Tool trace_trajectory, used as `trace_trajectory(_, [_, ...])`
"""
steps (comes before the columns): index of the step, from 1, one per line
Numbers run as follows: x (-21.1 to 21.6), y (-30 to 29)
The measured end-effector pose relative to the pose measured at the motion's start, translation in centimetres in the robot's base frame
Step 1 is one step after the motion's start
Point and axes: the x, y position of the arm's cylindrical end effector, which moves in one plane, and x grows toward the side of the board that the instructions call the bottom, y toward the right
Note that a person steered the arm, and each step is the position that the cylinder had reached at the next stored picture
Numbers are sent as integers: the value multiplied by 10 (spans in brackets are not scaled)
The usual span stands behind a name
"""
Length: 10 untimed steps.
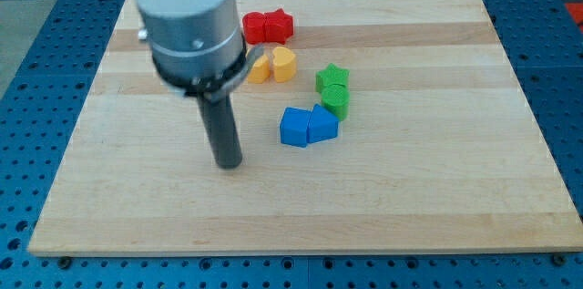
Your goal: Move your arm to red star
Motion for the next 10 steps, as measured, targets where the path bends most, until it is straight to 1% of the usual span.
trace_trajectory(1, [34,15])
trace_trajectory(2, [36,71])
trace_trajectory(3, [26,146])
trace_trajectory(4, [-7,200])
trace_trajectory(5, [-66,216])
trace_trajectory(6, [-132,215])
trace_trajectory(7, [-198,196])
trace_trajectory(8, [-244,161])
trace_trajectory(9, [-261,123])
trace_trajectory(10, [-266,88])
